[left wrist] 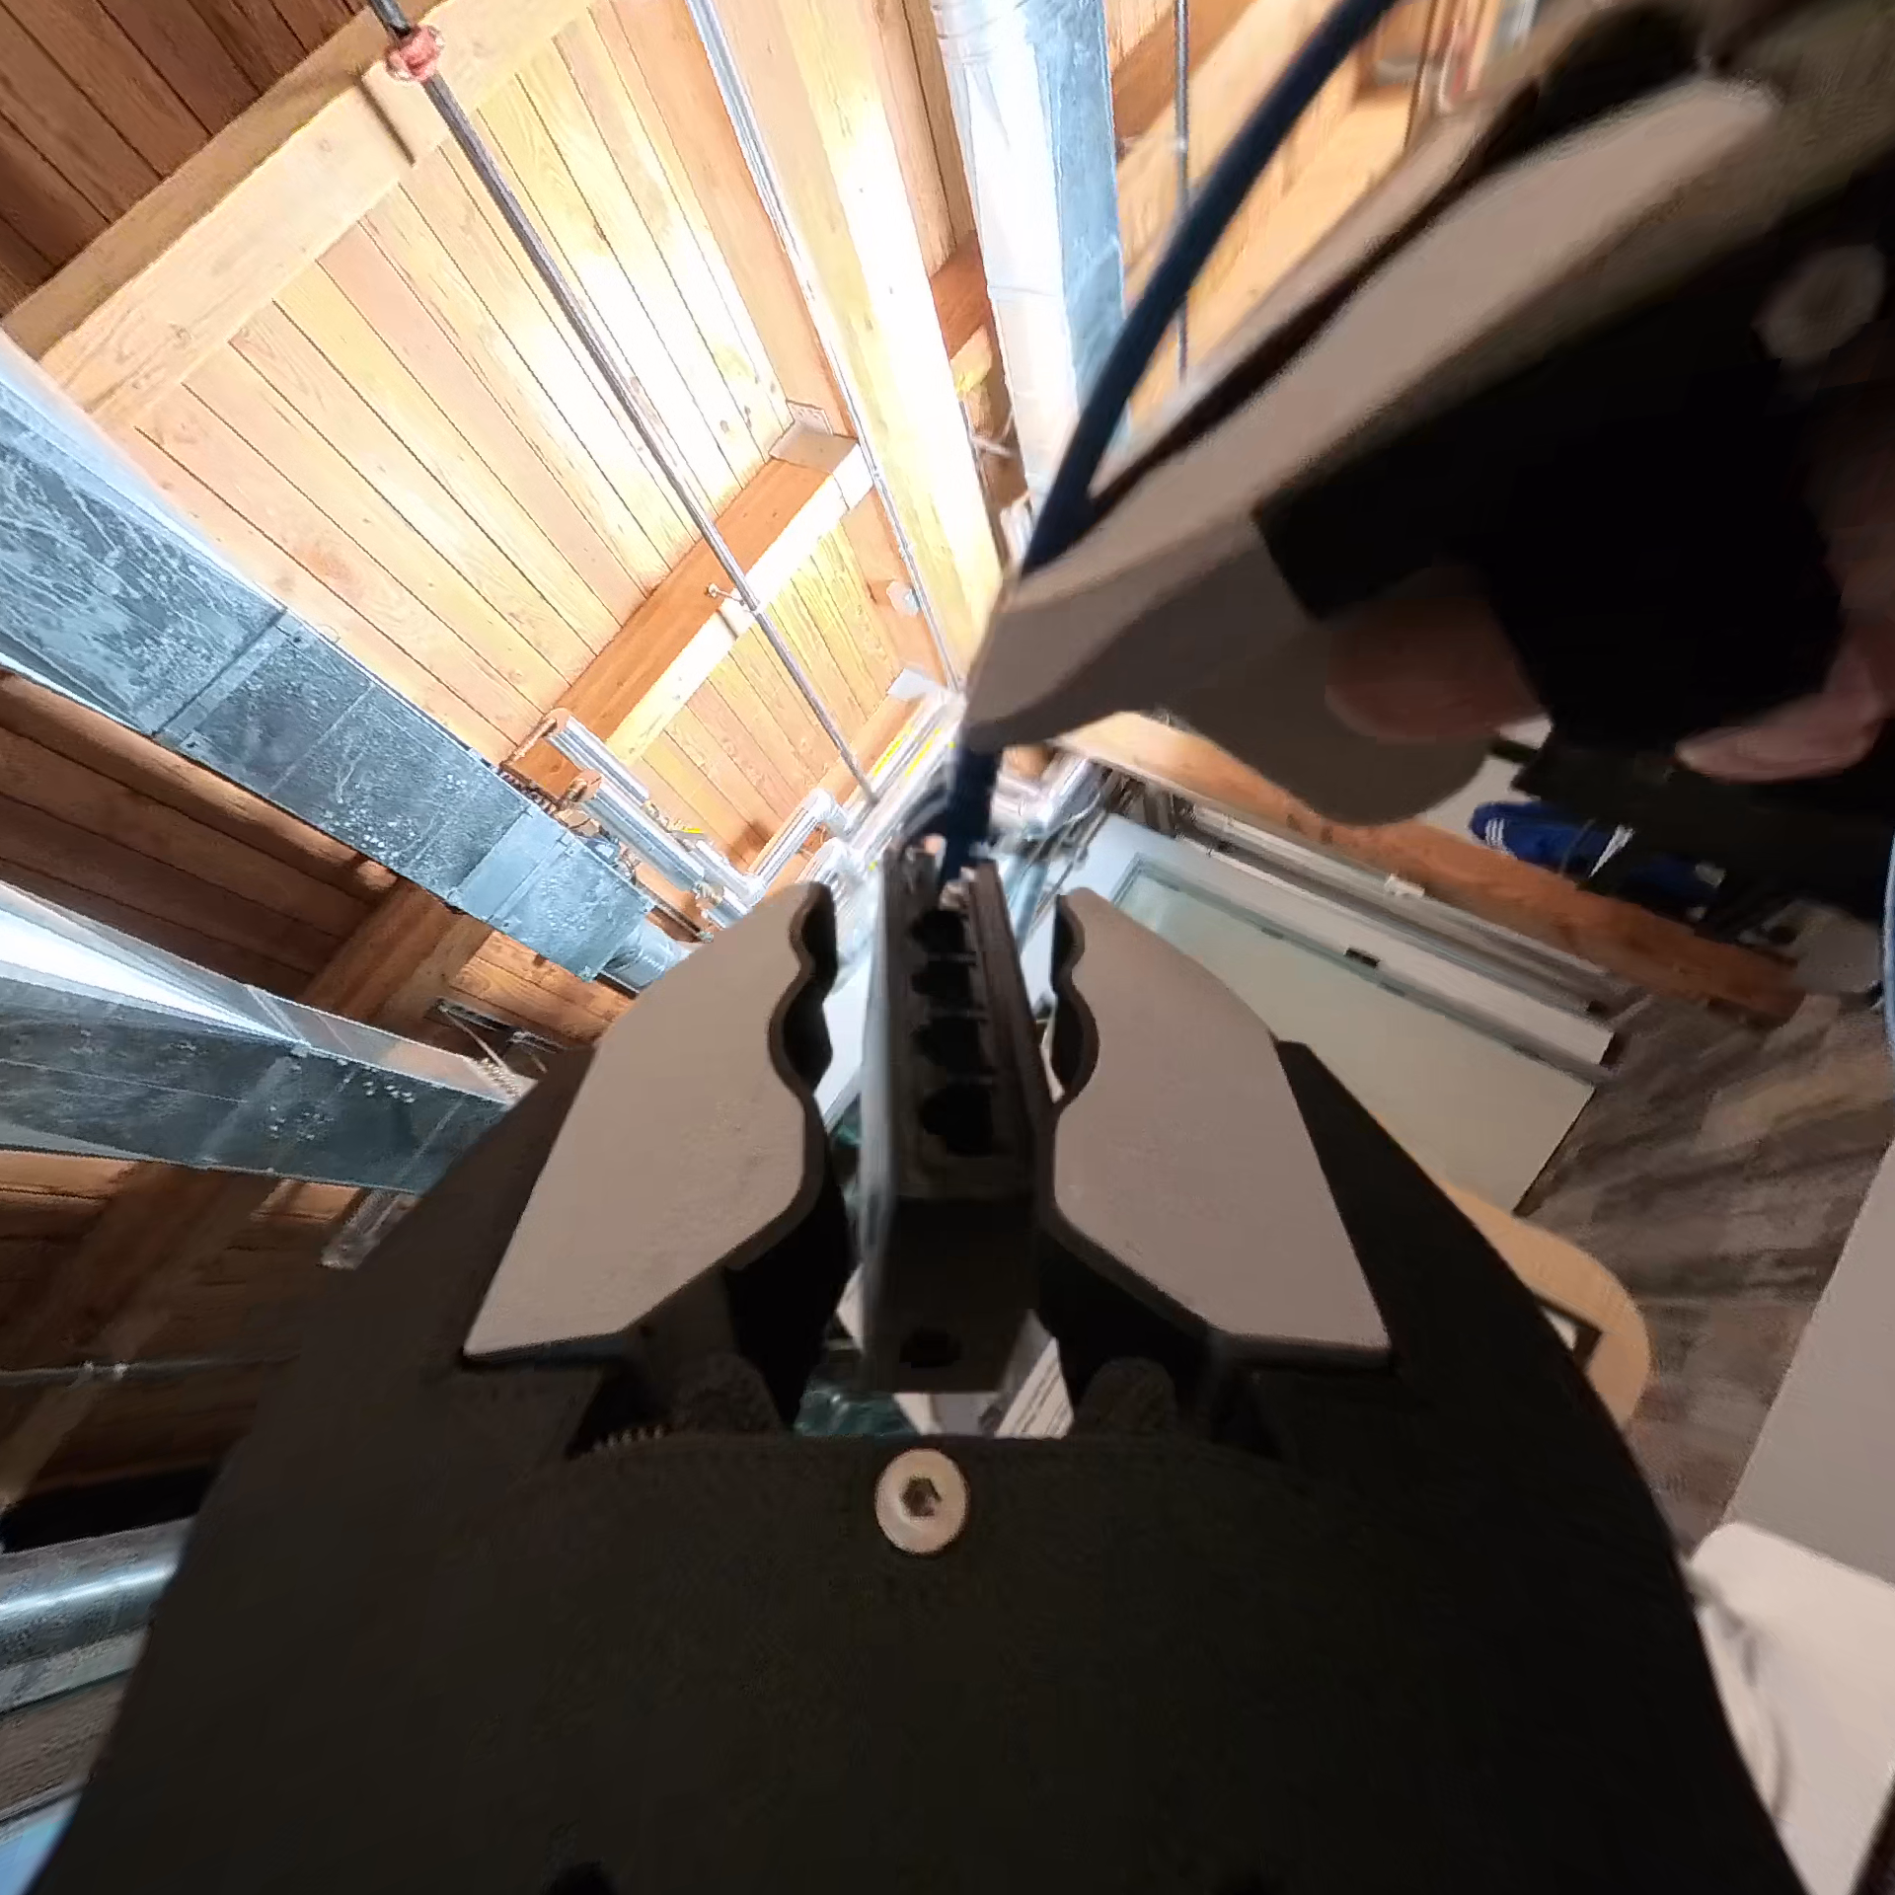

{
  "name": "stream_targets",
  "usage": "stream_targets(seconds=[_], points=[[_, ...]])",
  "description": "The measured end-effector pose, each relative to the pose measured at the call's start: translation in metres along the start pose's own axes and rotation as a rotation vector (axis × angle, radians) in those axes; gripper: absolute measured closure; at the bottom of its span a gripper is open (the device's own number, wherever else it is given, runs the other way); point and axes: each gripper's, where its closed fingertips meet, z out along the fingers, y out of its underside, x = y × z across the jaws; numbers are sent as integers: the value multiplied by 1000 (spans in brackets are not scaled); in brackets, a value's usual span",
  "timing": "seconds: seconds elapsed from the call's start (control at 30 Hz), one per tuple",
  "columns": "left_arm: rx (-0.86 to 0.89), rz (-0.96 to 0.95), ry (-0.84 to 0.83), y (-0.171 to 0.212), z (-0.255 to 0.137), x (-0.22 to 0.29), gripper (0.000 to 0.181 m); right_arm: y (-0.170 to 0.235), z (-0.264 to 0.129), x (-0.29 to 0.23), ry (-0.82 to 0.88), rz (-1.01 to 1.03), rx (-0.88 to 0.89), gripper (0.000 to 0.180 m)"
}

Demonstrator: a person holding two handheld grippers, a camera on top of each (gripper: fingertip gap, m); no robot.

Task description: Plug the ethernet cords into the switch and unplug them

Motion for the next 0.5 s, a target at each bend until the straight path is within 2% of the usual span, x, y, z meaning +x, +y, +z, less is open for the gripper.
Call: stream_targets(seconds=[0.33, 0.43, 0.5], points=[[94, -196, 64, -28, -7, -6, 114, -14, -5, -8, 37, -229, 39, 175], [152, -359, 78, -30, -12, -22, 110, -18, -8, 2, 68, -260, 43, 174], [163, -573, 82, -23, -13, -38, 108, -21, -11, 10, 96, -296, 45, 173]])
